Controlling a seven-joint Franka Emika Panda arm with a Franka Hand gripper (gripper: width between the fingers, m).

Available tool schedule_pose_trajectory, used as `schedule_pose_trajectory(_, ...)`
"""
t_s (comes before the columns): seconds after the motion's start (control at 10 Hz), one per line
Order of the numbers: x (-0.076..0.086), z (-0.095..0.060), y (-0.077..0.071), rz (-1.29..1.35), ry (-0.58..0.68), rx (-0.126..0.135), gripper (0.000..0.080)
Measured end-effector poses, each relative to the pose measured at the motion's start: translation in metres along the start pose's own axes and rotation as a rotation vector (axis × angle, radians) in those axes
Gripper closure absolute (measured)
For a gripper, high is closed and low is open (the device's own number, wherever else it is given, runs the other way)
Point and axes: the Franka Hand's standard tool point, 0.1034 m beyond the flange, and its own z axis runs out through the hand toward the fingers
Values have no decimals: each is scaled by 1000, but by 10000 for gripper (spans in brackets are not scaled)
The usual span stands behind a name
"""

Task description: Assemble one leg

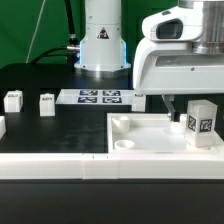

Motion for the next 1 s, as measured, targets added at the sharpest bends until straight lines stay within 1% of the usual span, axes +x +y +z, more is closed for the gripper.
schedule_pose_trajectory(0.1,0,0,0,0,0,0,257)
schedule_pose_trajectory(0.2,0,0,0,0,0,0,440)
schedule_pose_trajectory(0.3,0,0,0,0,0,0,510)
schedule_pose_trajectory(0.6,0,1,1,71,-2,1,510)
schedule_pose_trajectory(0.7,0,1,2,217,-3,11,510)
schedule_pose_trajectory(0.9,1,2,5,481,22,23,510)
schedule_pose_trajectory(1.0,1,2,6,592,29,43,509)
